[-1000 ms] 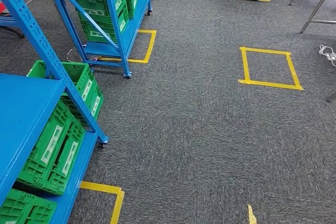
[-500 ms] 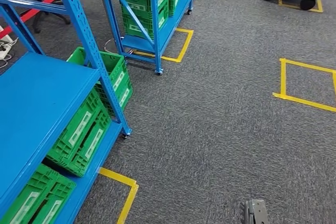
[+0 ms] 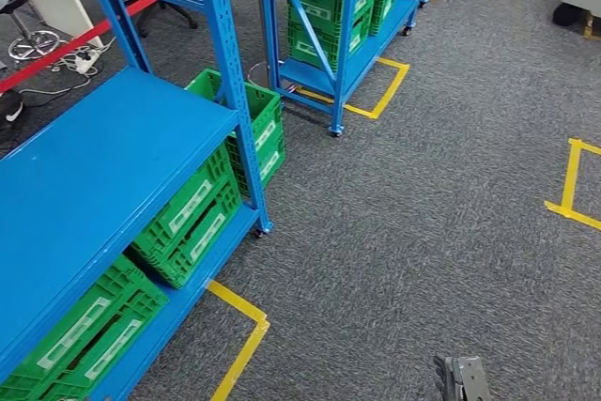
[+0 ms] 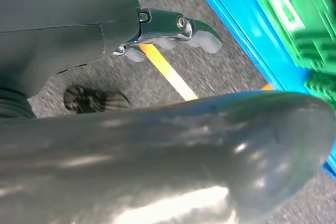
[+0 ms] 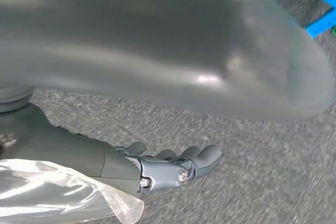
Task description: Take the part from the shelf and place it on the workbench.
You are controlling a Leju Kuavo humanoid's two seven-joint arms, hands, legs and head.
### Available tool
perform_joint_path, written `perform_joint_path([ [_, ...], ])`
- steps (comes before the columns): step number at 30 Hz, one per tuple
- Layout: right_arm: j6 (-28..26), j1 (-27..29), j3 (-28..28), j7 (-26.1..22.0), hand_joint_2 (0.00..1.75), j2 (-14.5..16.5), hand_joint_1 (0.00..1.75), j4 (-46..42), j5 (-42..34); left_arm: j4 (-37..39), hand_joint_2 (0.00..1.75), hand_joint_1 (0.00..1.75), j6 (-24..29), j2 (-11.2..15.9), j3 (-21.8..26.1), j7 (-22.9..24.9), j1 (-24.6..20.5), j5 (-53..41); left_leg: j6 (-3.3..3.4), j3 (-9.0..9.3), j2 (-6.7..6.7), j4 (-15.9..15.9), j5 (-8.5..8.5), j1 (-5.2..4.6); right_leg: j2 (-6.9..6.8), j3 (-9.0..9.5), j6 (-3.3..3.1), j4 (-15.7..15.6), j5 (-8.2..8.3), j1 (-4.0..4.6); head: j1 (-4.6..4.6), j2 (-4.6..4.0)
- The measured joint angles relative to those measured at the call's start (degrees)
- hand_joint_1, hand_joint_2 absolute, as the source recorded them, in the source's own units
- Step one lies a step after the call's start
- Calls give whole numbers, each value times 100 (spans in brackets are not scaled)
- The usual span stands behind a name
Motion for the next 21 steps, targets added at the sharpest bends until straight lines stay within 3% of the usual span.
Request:
perform_joint_path([
  [1, 4, -40, 12, -20, 0, -7, 0, 60, 1, -7, 0, 0, 1, 4, -12, -1, 20, 5, 37, 0, -67, -25, 24, 11, 22, 1, 28, 21, -35, -5, 3, 0],
  [3, 6, -102, 27, -41, 0, -26, 0, 163, -1, -22, 0, 0, 3, 14, -30, -1, 37, 14, 105, 2, -207, -76, 76, 48, 309, -157, 82, 364, -271, -30, 28, 0],
  [5, 4, -125, 34, -62, 0, -50, 0, 293, -1, -29, 0, 0, 3, 19, -62, 1, 30, 16, 135, -26, -361, -79, 98, 60, 637, -531, 119, 1144, -643, -65, 56, 0],
  [6, 3, -143, 35, -99, 0, -59, 0, 383, -1, -29, 0, 0, 2, 19, -85, 4, 30, 22, 138, -35, -446, -77, 104, 60, 698, -717, 133, 1502, -756, -75, 58, 0],
  [7, 5, -179, 36, -176, 0, -63, 0, 502, 1, -28, 0, 0, 4, 21, -104, 8, 37, 40, 136, -37, -528, -74, 108, 61, 721, -826, 142, 1685, -761, -83, 58, 0],
  [8, 9, -242, 36, -299, 0, -66, 0, 652, 2, -27, 0, 0, 6, 25, -121, 17, 44, 73, 130, -36, -607, -68, 111, 62, 734, -830, 149, 1636, -644, -93, 58, 0],
  [9, 15, -333, 35, -449, 0, -70, 0, 836, 3, -25, 0, 0, 9, 31, -142, 28, 48, 118, 118, -31, -683, -61, 112, 67, 760, -726, 155, 1358, -430, -107, 57, 0],
  [11, 17, -550, 23, -752, 0, -80, 0, 1292, -2, -21, 0, 0, 12, 53, -199, 54, 44, 211, 72, -44, -826, -30, 107, 69, 1018, -389, 168, 551, -33, -156, 57, 0],
  [13, -2, -742, 0, -921, 0, -89, 0, 1752, -19, -16, 0, 0, 13, 86, -273, 76, 33, 270, -6, -99, -970, 5, 123, 72, 1264, -190, 137, 128, 73, -185, 53, 1],
  [14, -15, -813, -14, -957, 0, -91, 0, 1959, -34, -15, 0, 0, 13, 104, -307, 87, 40, 287, -51, -133, -1046, 16, 143, 79, 1287, -169, 104, 105, 51, -178, 49, 1],
  [15, -26, -871, -29, -980, 0, -94, 0, 2135, -56, -14, 0, 0, 11, 122, -337, 97, 60, 304, -90, -161, -1125, 17, 165, 91, 1210, -159, 58, 105, 61, -173, 49, 1],
  [16, -32, -921, -46, -1004, 0, -95, 0, 2304, -80, -14, 0, 0, 7, 146, -365, 104, 93, 325, -123, -185, -1122, 35, 155, 97, 1130, -149, 16, 97, 76, -170, 51, 1],
  [18, -20, -1000, -97, -1067, 0, -97, 0, 2595, -135, -25, 0, 0, -15, 189, -436, 127, 158, 383, -178, -311, -859, 305, -36, 84, 965, -140, -71, 69, 99, -173, 1, 0],
  [20, 3, -1031, -156, -1120, 0, -110, 0, 2834, -177, -63, 0, 0, -49, 219, -537, 183, 199, 456, -216, -617, -516, 1007, -428, 84, 769, -137, -129, 62, 88, -149, -48, 0],
  [21, 14, -1037, -182, -1137, 0, -122, 0, 2931, -191, -93, 0, 0, -68, 230, -590, 221, 219, 494, -228, -775, -452, 1375, -586, 92, 662, -137, -144, 63, 80, -134, -50, 0],
])
